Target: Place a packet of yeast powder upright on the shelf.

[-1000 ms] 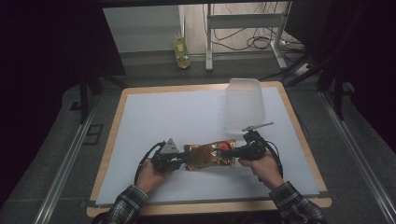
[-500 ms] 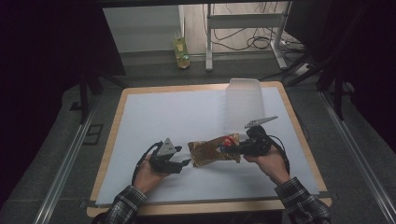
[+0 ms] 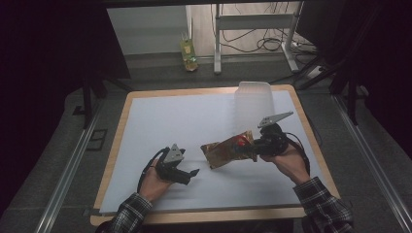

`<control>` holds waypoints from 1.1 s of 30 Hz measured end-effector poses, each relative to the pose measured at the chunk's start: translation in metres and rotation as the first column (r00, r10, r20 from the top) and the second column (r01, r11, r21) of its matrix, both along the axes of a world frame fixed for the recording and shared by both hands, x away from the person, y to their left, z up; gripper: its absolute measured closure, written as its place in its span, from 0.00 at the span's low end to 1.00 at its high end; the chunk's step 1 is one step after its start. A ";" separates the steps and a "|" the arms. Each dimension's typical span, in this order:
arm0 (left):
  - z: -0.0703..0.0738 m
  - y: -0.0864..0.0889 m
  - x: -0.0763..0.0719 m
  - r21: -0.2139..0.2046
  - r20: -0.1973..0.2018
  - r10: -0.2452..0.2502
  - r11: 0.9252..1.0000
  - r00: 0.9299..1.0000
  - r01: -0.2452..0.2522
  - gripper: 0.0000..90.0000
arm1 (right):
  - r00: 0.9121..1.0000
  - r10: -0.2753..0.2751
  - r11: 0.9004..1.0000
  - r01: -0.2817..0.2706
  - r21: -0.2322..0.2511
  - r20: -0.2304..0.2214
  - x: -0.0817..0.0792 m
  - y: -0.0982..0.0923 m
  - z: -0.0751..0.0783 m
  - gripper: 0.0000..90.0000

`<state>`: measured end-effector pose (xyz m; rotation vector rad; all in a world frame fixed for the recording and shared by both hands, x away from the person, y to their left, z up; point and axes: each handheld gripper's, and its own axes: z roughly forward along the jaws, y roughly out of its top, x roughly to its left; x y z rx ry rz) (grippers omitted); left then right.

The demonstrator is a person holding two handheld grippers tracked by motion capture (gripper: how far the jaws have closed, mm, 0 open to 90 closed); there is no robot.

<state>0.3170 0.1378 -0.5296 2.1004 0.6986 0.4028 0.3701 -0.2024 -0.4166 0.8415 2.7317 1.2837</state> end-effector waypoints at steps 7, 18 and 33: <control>-0.001 0.000 0.000 0.000 0.017 -0.005 1.000 1.000 0.005 0.02 | 0.999 0.030 0.999 -0.028 -0.043 0.041 0.003 -0.005 0.017 0.90; -0.003 -0.002 -0.001 0.040 0.042 -0.008 0.999 0.999 0.006 0.01 | 0.994 0.055 0.995 -0.046 -0.092 0.094 0.010 -0.014 0.042 0.91; -0.004 -0.003 -0.001 0.054 0.058 -0.014 0.998 0.998 0.011 0.01 | 0.989 0.064 0.992 -0.048 -0.119 0.132 0.028 -0.029 0.081 0.91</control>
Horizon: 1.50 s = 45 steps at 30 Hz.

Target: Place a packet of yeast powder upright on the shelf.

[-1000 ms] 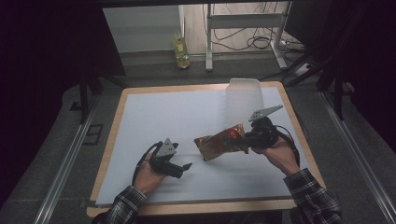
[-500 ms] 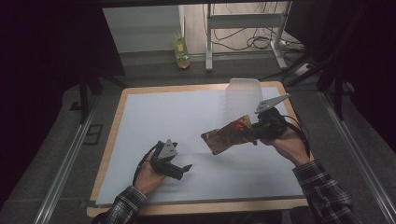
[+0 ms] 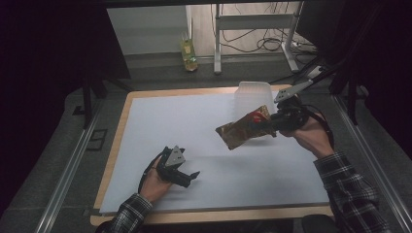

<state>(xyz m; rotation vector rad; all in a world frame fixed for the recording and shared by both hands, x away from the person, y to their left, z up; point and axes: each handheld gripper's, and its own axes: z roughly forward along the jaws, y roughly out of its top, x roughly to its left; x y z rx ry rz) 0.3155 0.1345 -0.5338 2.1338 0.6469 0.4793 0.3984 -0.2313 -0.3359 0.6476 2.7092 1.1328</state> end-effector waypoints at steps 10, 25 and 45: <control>0.000 0.001 0.000 -0.002 0.007 -0.001 1.000 1.000 0.001 0.01 | 0.999 -0.002 0.999 0.004 -0.038 0.047 0.015 -0.006 0.028 0.91; 0.000 0.002 0.000 0.007 0.006 -0.006 1.000 1.000 0.006 0.01 | 0.991 -0.019 0.994 0.032 -0.100 0.133 0.044 -0.018 0.057 0.91; -0.002 0.002 0.001 -0.004 -0.003 -0.005 1.000 1.000 0.005 0.01 | 0.986 0.022 0.966 0.021 -0.257 0.162 0.081 -0.034 0.046 0.91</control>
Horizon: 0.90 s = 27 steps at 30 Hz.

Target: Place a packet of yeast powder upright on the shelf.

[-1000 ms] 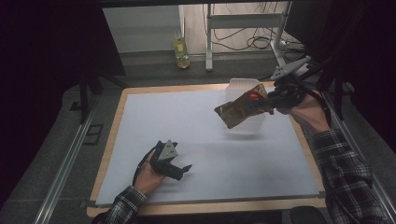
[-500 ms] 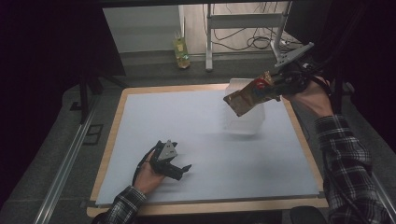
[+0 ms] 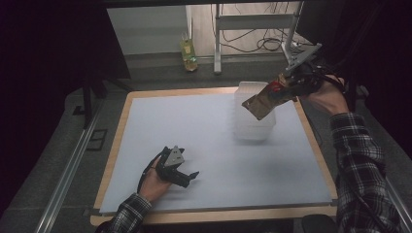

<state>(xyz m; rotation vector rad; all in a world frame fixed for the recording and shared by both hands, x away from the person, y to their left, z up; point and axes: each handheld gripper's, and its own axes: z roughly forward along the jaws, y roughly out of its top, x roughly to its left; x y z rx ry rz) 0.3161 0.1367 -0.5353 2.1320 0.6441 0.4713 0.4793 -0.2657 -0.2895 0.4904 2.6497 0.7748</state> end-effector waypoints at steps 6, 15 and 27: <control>0.000 0.000 0.000 0.013 0.001 -0.007 1.000 1.000 0.007 0.02 | 0.999 0.038 0.996 -0.038 -0.078 -0.002 0.006 0.000 -0.008 0.91; -0.001 0.001 0.001 0.013 -0.002 -0.002 1.000 1.000 0.002 0.02 | 0.996 0.072 0.990 -0.065 -0.124 0.050 0.011 0.006 -0.010 0.91; -0.001 0.001 0.001 0.019 -0.005 -0.006 1.000 1.000 0.006 0.02 | 0.983 0.180 0.944 -0.183 -0.275 -0.036 0.019 0.028 -0.039 0.91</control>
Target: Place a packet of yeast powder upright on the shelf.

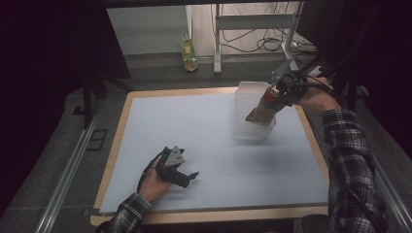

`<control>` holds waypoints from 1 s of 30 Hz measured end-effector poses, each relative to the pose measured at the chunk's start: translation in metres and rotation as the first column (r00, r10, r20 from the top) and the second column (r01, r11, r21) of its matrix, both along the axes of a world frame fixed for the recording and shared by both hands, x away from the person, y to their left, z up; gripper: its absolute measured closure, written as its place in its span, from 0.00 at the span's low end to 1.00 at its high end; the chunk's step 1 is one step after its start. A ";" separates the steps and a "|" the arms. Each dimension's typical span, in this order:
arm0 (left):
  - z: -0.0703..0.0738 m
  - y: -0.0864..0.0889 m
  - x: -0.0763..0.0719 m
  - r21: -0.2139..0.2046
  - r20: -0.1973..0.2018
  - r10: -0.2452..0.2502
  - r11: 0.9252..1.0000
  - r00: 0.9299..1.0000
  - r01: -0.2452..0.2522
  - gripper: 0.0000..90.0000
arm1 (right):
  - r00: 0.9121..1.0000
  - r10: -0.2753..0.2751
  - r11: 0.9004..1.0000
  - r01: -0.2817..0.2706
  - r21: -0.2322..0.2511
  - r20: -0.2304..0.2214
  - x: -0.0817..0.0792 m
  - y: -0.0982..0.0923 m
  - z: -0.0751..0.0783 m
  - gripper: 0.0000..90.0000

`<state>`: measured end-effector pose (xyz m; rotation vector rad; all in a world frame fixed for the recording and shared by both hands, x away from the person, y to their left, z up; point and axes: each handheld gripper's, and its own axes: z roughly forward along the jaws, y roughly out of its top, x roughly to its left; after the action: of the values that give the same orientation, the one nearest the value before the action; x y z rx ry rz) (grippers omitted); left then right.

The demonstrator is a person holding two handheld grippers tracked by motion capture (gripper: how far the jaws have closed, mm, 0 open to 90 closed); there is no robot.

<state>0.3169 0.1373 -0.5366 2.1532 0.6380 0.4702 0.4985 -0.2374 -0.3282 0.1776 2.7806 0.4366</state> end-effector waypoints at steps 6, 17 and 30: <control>-0.001 0.000 0.000 -0.006 -0.010 0.004 1.000 1.000 -0.004 0.02 | 0.999 -0.016 0.999 0.015 -0.032 -0.035 0.012 0.014 -0.021 0.91; 0.000 0.000 0.000 -0.004 -0.005 0.001 1.000 1.000 -0.001 0.02 | 0.994 -0.101 0.990 0.103 0.100 -0.030 0.015 0.021 -0.044 0.65; 0.000 0.000 0.000 -0.001 -0.004 0.007 1.000 1.000 -0.007 0.02 | 0.980 -0.194 0.956 0.200 0.215 -0.048 0.009 0.017 -0.040 0.32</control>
<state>0.3169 0.1374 -0.5371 2.1524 0.6477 0.4690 0.5073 -0.2201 -0.3679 0.5104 2.6988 0.6921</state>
